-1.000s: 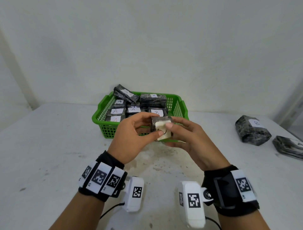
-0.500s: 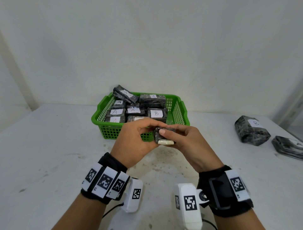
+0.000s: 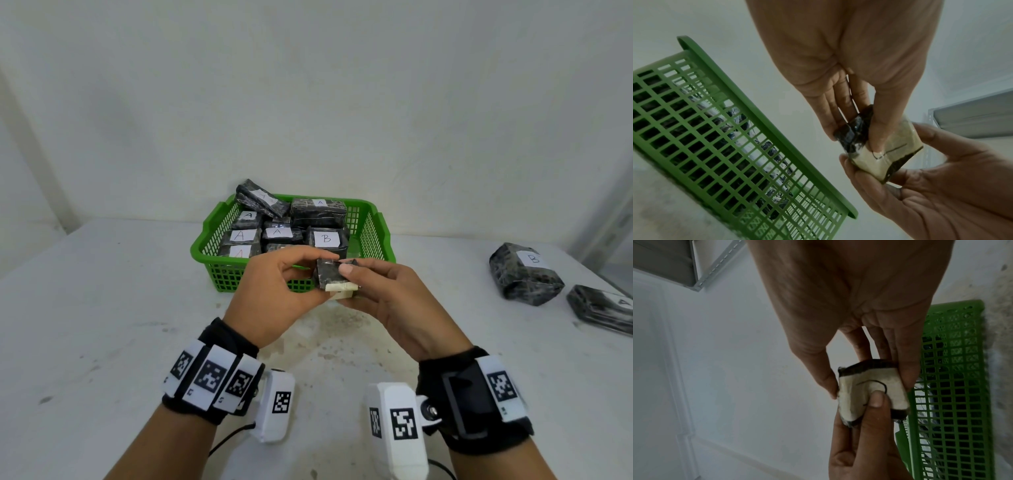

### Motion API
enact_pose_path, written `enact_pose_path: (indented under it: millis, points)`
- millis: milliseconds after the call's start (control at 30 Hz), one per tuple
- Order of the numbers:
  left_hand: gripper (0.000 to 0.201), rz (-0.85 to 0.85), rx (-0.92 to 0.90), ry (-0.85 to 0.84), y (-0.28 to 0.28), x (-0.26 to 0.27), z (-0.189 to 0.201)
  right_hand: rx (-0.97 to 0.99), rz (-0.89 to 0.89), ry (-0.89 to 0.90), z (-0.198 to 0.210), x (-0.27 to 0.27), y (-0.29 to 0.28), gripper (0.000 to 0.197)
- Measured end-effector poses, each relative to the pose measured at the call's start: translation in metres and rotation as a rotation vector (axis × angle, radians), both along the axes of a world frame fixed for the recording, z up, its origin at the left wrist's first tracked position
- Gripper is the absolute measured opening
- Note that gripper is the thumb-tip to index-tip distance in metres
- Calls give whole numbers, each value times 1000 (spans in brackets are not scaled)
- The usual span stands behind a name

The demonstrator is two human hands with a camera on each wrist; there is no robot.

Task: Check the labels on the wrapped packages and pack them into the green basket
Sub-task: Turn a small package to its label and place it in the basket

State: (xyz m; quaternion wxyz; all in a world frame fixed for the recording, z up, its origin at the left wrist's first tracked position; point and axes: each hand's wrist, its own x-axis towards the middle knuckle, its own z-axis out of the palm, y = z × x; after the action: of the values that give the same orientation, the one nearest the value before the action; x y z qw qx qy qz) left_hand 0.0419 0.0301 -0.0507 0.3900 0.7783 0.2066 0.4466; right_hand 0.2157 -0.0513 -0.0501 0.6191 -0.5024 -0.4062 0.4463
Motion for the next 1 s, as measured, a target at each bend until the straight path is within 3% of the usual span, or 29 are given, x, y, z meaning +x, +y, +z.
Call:
enact_pose_path:
  millis: [233,433,567,767,1000]
  points:
    - [39,6,-47,7,1,1,0,4,1,-24,-1,1,1,57]
    - [39,-2,-101,40,4,-3,1,68,-30,-192,1,3,-1,41]
    - [55,-72,-172,68,6,-2,0,69,-92,-122,1,2,0,28]
    - [57,-83,-239,76,10,-1,-3,25,-88,-91,0,3,1,29]
    - [29,15,-360,-37,13,1,-3,-6,-74,-79,0,10,3,21]
